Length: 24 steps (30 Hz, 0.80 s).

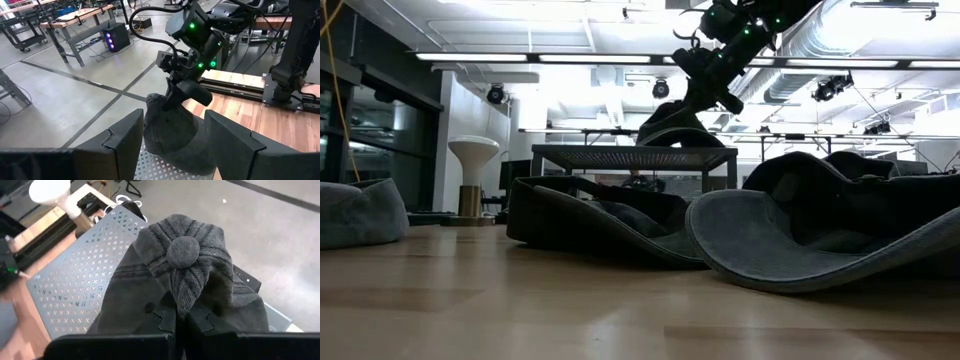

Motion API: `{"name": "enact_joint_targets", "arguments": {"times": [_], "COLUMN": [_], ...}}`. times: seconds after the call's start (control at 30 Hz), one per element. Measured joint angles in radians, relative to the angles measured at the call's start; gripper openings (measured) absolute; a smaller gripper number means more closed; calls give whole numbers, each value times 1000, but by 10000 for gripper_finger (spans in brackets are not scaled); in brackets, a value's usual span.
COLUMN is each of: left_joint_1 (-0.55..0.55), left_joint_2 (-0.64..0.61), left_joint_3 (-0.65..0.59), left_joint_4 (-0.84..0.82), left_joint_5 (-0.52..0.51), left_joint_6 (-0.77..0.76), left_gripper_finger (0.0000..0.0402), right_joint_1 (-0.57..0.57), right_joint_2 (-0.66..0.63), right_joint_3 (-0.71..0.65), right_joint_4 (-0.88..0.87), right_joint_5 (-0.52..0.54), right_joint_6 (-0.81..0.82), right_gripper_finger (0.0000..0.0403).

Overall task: Pick & Place hat
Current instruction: Put the right black cap on the shelf

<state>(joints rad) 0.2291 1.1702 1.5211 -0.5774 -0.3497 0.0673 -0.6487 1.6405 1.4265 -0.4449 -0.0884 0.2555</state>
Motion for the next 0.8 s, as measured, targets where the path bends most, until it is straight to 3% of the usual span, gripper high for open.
{"name": "enact_joint_targets", "arguments": {"times": [0.23, 0.43, 0.8], "left_joint_1": [0, 0, 0], "left_joint_2": [0, 0, 0], "left_joint_3": [0, 0, 0], "left_joint_4": [0, 0, 0], "left_joint_5": [0, 0, -1], "left_joint_6": [-1, -21, -54], "left_gripper_finger": [209, 209, 209], "right_joint_1": [0, 0, 7], "right_joint_2": [0, 0, 0], "right_joint_3": [0, 0, 0], "right_joint_4": [1, 1, 9], "right_joint_5": [-23, 3, 97], "right_joint_6": [-117, -119, 147], "right_gripper_finger": [0, 0, 0]}}
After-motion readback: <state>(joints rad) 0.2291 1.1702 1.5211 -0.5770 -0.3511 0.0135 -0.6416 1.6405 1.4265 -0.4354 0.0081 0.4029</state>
